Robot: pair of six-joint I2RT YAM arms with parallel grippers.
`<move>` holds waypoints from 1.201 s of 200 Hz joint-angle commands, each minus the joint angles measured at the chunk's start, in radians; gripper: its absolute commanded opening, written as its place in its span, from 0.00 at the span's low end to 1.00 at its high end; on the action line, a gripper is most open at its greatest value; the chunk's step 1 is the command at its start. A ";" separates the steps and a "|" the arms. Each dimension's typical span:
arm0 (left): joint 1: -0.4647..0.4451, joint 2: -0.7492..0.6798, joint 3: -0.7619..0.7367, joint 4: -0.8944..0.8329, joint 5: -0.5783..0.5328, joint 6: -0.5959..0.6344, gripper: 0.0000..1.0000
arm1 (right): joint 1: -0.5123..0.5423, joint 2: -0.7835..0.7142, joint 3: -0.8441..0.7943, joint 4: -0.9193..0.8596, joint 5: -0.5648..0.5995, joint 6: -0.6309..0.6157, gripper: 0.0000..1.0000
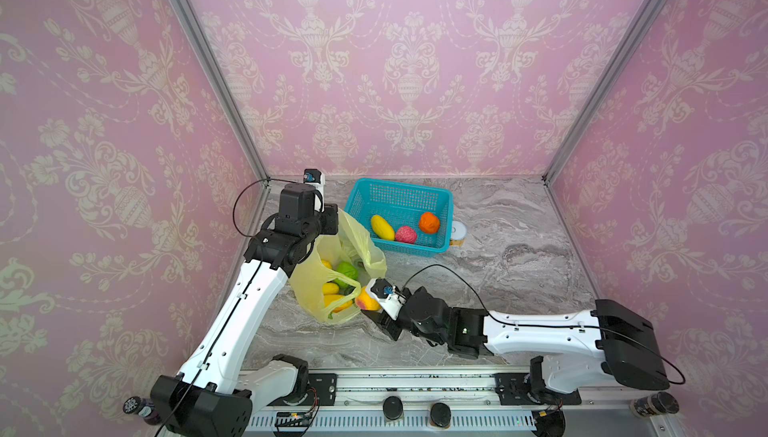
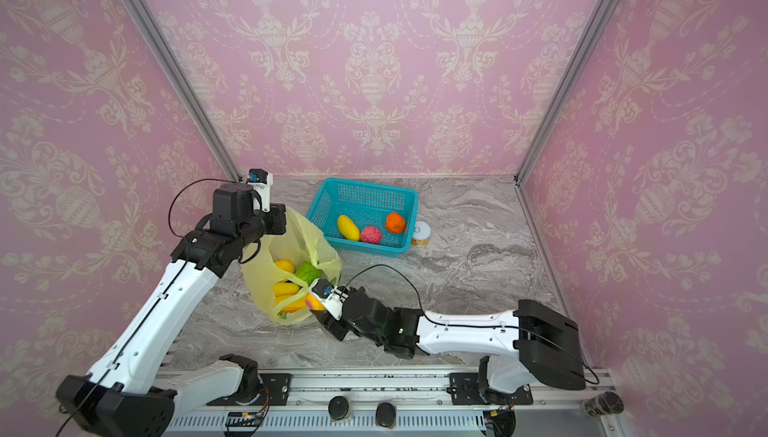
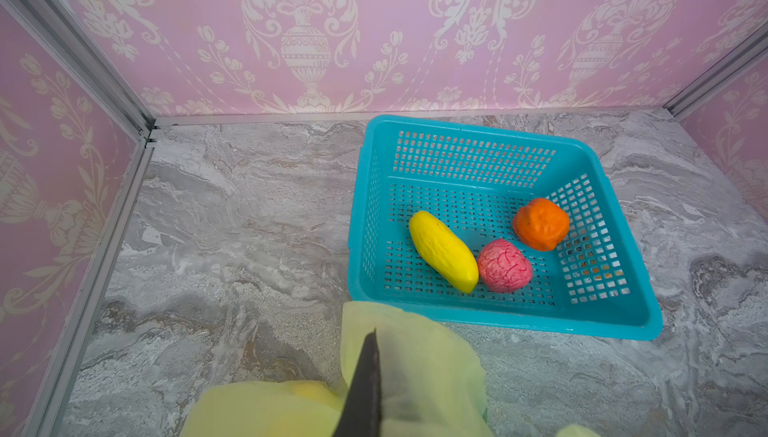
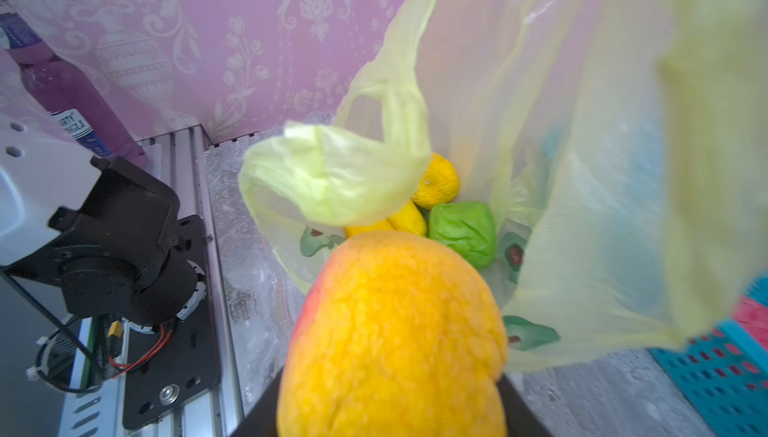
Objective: Untie the knot of the plastic bag and take out the fruit
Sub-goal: 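Lift the mango out and carry it over the teal basket, then lower the mango into the basket and open the right gripper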
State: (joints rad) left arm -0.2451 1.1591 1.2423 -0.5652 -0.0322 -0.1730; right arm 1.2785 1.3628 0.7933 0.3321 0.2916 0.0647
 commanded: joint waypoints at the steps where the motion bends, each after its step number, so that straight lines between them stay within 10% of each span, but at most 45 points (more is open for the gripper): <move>1: 0.002 -0.021 -0.007 0.003 -0.018 0.010 0.00 | -0.019 -0.116 -0.051 -0.001 0.153 -0.043 0.18; 45: 0.004 -0.018 -0.004 0.002 -0.001 0.013 0.00 | -0.307 -0.233 -0.089 0.004 0.088 0.067 0.17; 90: 0.004 -0.012 -0.013 0.012 0.015 0.013 0.00 | -0.625 0.162 0.289 -0.307 -0.068 0.237 0.12; 198: 0.017 0.019 -0.015 0.011 0.096 0.017 0.00 | -0.701 0.906 1.084 -0.811 -0.091 0.181 0.09; 221: 0.019 0.014 -0.024 0.023 0.114 0.015 0.00 | -0.702 0.889 1.047 -0.792 -0.117 0.187 0.23; 240: 0.024 0.027 -0.019 0.020 0.137 0.013 0.04 | -0.702 0.827 0.980 -0.737 -0.124 0.185 0.55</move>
State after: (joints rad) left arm -0.2352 1.1782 1.2285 -0.5537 0.0551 -0.1722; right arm 0.5819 2.2677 1.8259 -0.4171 0.1875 0.2592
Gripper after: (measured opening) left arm 0.047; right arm 0.512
